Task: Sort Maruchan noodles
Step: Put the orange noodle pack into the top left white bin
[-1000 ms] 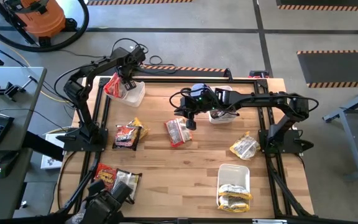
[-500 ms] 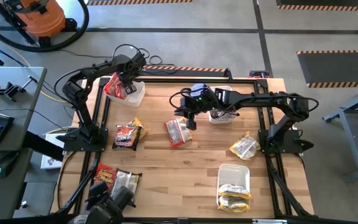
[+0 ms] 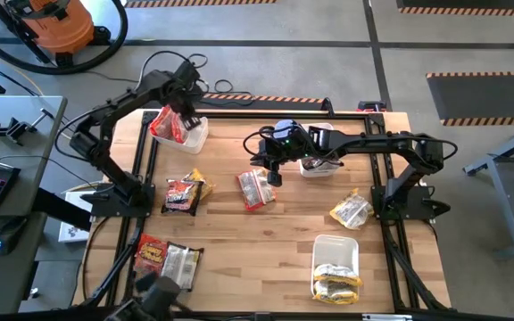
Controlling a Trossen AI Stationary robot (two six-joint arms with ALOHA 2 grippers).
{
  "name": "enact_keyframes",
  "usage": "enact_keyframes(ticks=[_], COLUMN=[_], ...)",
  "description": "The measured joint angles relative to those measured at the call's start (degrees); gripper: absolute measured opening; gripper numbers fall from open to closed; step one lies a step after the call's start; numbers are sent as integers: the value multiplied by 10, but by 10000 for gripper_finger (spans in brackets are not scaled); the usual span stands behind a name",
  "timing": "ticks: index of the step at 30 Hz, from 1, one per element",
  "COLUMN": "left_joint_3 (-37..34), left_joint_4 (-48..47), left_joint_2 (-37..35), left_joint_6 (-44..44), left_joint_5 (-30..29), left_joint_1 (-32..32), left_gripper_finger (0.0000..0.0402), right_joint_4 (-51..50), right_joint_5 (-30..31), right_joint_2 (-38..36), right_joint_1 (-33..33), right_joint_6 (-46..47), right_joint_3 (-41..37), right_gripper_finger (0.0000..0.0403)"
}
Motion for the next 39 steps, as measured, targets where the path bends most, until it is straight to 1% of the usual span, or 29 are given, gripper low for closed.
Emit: enact_keyframes(ticks=[2,3,5,7,11,13,15,17,22,25,29,34,39], left_joint_3=[0,-2,-16,-38,-87,-108,-124,-137,-158,-159,-159,-157,-144], left_joint_4=[-8,-9,-13,-27,-19,-15,-18,-15,-6,-8,-9,-11,-7], left_joint_2=[-3,-3,-2,5,13,13,13,13,13,13,13,4,-26], left_joint_6=[2,4,21,36,38,32,28,28,19,6,-1,4,-1], left_joint_5=[72,85,89,75,-3,-22,-29,-50,-150,-177,-177,-182,-149], left_joint_1=[-17,-26,-44,-58,-60,-52,-45,-41,-31,-20,-10,-17,-29], left_gripper_finger=[106,97,75,52,14,4,2,2,2,3,3,3,3], right_joint_4=[0,0,0,-2,-5,-5,-5,-5,-5,-5,-5,-7,-10], right_joint_5=[0,0,0,0,0,0,0,0,0,0,0,0,0], right_joint_2=[0,0,0,0,0,0,0,0,0,0,0,0,0], right_joint_1=[0,0,0,0,0,0,0,0,0,0,0,0,0], right_joint_6=[0,0,0,0,0,0,0,0,0,0,0,0,-4], right_joint_3=[0,0,0,0,0,0,0,0,0,0,0,0,0], right_gripper_finger=[32,32,32,32,32,32,32,32,32,32,32,32,32])
